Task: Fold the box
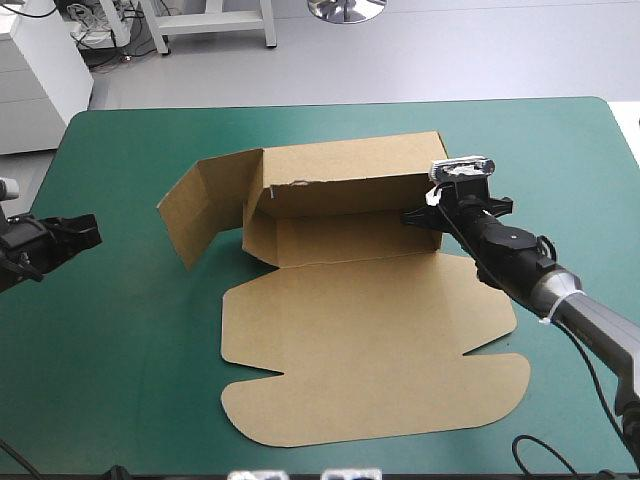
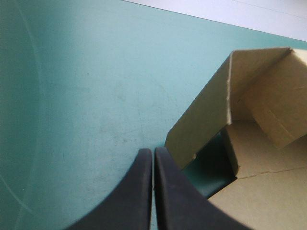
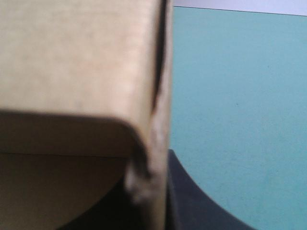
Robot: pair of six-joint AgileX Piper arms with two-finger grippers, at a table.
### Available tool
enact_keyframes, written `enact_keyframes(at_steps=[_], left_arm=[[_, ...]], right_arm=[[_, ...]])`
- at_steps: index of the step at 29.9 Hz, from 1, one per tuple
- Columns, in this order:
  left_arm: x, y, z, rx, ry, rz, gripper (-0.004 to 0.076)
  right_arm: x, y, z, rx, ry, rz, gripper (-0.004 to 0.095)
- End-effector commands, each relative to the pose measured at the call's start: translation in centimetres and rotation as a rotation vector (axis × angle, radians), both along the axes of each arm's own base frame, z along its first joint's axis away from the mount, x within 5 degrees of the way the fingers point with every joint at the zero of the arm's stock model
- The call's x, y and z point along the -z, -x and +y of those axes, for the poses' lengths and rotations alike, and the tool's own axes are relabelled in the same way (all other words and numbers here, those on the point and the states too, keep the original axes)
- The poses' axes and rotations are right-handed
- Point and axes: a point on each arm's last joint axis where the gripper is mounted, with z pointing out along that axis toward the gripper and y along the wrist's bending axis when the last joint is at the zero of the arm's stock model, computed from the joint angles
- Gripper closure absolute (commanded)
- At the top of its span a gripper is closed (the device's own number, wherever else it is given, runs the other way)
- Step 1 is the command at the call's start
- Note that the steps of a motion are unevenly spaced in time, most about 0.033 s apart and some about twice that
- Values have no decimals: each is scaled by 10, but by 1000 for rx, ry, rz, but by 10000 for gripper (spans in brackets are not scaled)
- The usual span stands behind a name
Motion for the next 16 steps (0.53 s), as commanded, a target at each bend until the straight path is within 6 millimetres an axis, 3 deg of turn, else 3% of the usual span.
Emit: enact_keyframes(at_steps=[1, 9, 16], left_arm=[[-17, 0, -3, -8, 20, -85, 724], [-19, 0, -4, -3, 41, -96, 724], [-18, 0, -5, 2, 38, -94, 724]], right_arm=[[-23, 2, 7, -89, -120, -47, 927], [-23, 6, 16, -178, -201, -31, 927], [3, 6, 6, -195, -188, 81, 927]])
